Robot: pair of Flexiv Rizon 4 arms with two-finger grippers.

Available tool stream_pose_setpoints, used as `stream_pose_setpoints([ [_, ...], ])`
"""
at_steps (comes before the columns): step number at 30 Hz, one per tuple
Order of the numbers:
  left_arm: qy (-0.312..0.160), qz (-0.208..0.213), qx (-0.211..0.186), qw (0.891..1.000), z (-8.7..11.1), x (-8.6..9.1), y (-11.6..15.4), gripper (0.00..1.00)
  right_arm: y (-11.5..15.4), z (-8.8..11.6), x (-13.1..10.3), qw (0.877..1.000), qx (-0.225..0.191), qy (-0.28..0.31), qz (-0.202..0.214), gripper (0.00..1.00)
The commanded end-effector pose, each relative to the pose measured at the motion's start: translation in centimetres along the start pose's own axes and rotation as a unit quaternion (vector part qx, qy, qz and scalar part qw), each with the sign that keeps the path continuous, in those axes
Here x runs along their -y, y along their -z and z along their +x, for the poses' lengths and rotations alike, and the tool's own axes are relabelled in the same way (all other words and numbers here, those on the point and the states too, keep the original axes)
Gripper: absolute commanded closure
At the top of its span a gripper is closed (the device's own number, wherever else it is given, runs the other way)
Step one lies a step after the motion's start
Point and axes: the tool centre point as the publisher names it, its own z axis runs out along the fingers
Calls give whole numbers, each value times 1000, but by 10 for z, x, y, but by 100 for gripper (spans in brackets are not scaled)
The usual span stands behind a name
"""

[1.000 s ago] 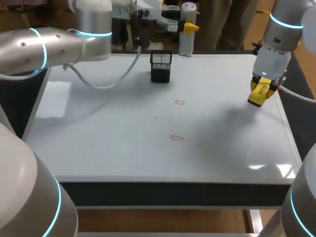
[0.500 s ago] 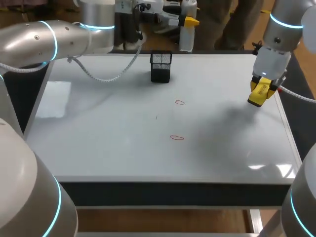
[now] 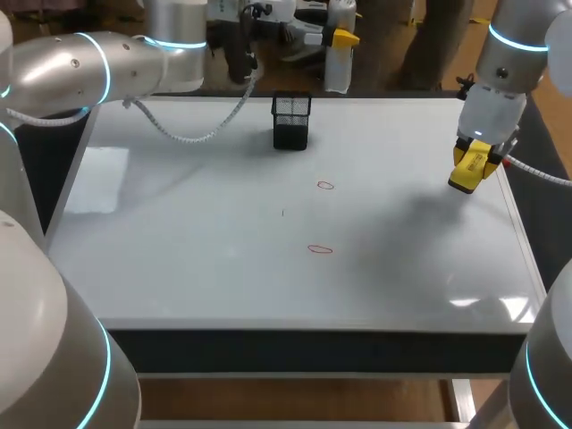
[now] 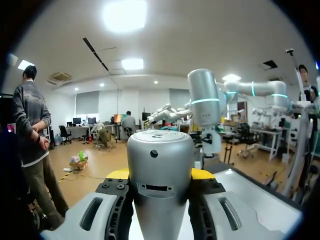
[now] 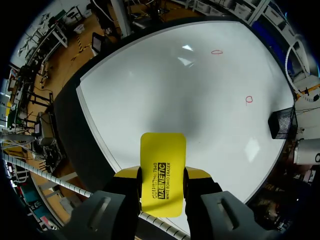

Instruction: Pick up the inspection probe, press it on each red-marked spot on the whiteboard one by one, put down the probe, pick up the eraser, and wipe off all the red marks.

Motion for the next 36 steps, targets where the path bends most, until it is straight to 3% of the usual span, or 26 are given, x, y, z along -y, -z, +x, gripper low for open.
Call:
stream_pose_setpoints([
  [1, 1, 0, -3, 1000, -2, 1, 0, 100, 0, 0, 1, 1000, -1, 1, 1, 100],
  [5, 1, 0, -3, 1000, -2, 1, 0, 100, 0, 0, 1, 1000, -1, 1, 1, 100],
  [17, 1, 0, -3, 1000, -2, 1, 0, 100, 9, -72, -36, 995, -40, 85, 30, 100],
  [36, 1, 0, -3, 1000, -2, 1, 0, 100, -9, -173, -110, 970, -60, 232, 37, 100],
])
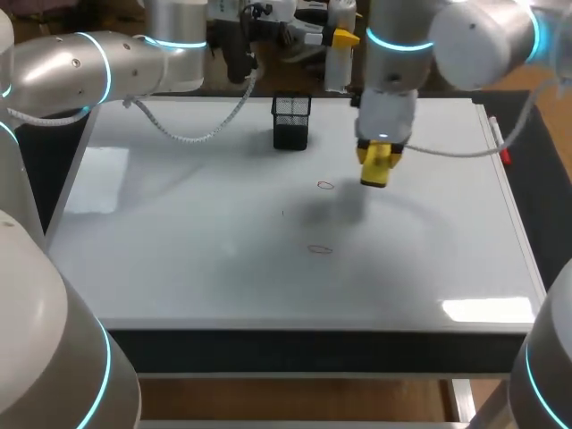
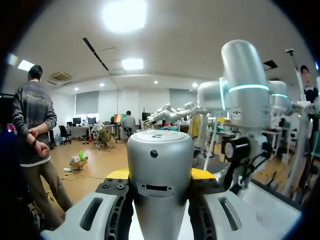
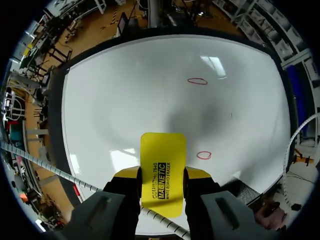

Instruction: Pick up the inspection probe, press it on each red-marked spot on the whiteboard one by one, put down the probe, pick up the eraser, and wipe off all the red marks.

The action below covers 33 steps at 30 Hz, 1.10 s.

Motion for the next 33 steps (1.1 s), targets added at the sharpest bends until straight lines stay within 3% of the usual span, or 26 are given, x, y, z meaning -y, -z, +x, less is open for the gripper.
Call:
stream_pose_setpoints([
  [1, 0, 0, -2, 1000, -1, 1, 0, 100, -7, -28, 2, 999, -43, 21, -5, 100],
  [7, 0, 0, -2, 1000, -1, 1, 0, 100, -18, -64, -1, 997, -43, 63, -15, 100],
  [16, 0, 0, -2, 1000, -1, 1, 0, 100, -33, -99, -5, 993, -38, 106, -29, 100],
  [25, 0, 0, -2, 1000, -1, 1, 0, 100, -51, -109, -4, 993, -28, 109, -40, 100],
  [33, 0, 0, -2, 1000, -1, 1, 0, 100, -63, -105, -3, 993, -24, 101, -51, 100],
])
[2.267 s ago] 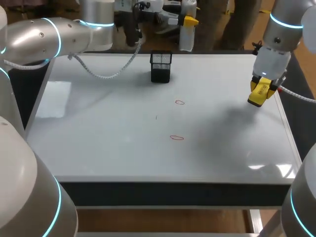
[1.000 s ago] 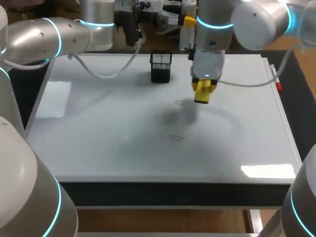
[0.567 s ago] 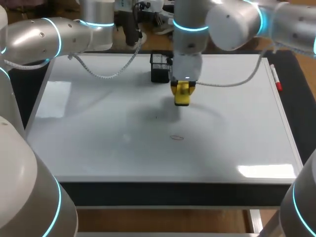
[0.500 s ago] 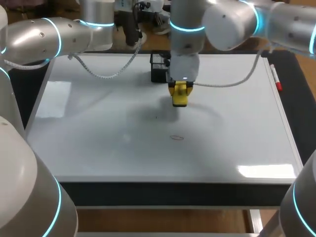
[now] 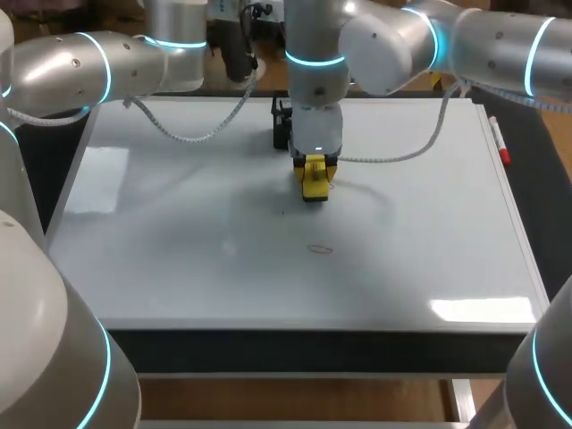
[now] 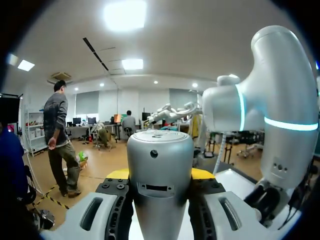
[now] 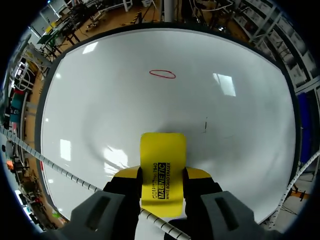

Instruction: Pick up the inspection probe, press it on each red-marked spot on the whiteboard one by one, put down the probe, pick up the eraser, and wipe off all the red marks.

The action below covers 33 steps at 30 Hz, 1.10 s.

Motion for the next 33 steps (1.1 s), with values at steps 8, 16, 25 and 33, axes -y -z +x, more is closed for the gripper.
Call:
stream_pose_setpoints([
  [8, 0, 0, -2, 1000, -1, 1, 0, 100, -12, 9, 6, 1000, -1, -7, -12, 100],
  [16, 0, 0, -2, 1000, -1, 1, 0, 100, -19, 32, 8, 999, -6, -25, -24, 100],
  [25, 0, 0, -2, 1000, -1, 1, 0, 100, -22, 64, 7, 998, -10, -57, -30, 100],
  [33, 0, 0, -2, 1000, -1, 1, 0, 100, -21, 90, 3, 996, -10, -83, -33, 100],
])
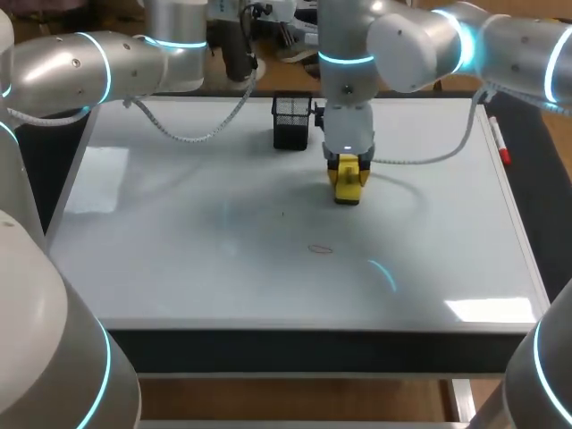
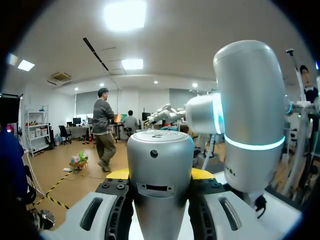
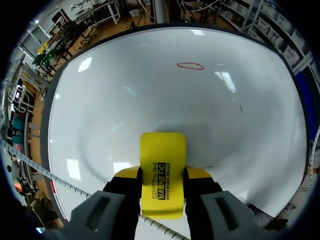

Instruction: Pick up the inspection probe, press it on each red-marked spot on the whiteboard one by one, put down the probe, pick up the eraser, and wipe off all the red marks.

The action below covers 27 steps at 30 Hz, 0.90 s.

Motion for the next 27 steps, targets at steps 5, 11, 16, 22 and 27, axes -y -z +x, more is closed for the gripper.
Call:
stream_pose_setpoints([
  [5, 0, 0, -2, 1000, -1, 1, 0, 100, 16, 37, -2, 999, 25, -37, 28, 100],
  [11, 0, 0, -2, 1000, -1, 1, 0, 100, 37, 77, 4, 996, 31, -72, 49, 100],
  [16, 0, 0, -2, 1000, -1, 1, 0, 100, 45, 113, 9, 991, 44, -112, 52, 100],
  [22, 0, 0, -2, 1000, -1, 1, 0, 100, 46, 149, 8, 985, 45, -157, 53, 100],
  [27, 0, 0, -2, 1000, -1, 1, 0, 100, 43, 167, 3, 981, 48, -179, 49, 100],
])
